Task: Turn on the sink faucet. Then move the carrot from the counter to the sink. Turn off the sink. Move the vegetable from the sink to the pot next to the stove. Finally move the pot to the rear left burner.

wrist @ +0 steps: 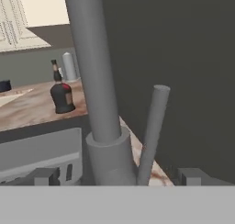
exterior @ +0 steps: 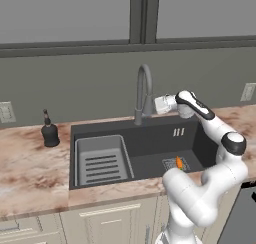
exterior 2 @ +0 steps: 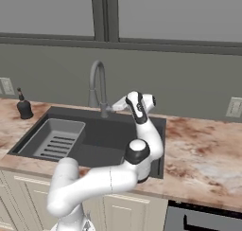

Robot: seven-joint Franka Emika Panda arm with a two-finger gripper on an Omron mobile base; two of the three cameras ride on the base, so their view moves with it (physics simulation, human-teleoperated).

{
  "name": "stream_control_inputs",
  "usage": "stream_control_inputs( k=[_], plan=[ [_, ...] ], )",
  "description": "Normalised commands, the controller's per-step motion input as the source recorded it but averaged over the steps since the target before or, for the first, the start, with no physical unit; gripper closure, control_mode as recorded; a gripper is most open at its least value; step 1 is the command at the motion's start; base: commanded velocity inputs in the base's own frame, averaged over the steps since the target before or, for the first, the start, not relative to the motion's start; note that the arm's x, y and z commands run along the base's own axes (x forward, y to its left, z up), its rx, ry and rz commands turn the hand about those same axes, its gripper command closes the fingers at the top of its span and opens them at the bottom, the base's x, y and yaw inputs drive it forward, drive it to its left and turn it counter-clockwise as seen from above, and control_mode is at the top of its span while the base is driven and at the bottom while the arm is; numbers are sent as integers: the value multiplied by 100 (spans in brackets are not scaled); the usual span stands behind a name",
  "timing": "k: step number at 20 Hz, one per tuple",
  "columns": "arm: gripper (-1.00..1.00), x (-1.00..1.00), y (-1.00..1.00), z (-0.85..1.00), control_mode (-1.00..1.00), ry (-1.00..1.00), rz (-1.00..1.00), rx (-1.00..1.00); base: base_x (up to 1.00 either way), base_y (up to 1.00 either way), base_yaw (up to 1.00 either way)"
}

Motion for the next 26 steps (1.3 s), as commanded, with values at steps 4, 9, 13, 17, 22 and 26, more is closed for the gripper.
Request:
stream_control_inputs(
  k=[4, 9, 13, 17, 22, 26],
  plan=[
    [-100, -1, -55, 0, -100, -2, -2, 0, 0, 0, 0],
    [-100, -12, -60, 0, -100, -5, -3, 0, 0, 0, 0],
    [-100, -43, -51, 13, -100, -5, -8, 0, 0, 0, 0],
    [-100, -53, -38, 27, -100, 0, -14, 0, 0, 0, 0],
    [-100, -48, -27, 21, -100, 0, -16, 0, 0, 0, 0],
    [-100, -49, -21, 19, -100, 1, -23, 0, 0, 0, 0]
  ],
)
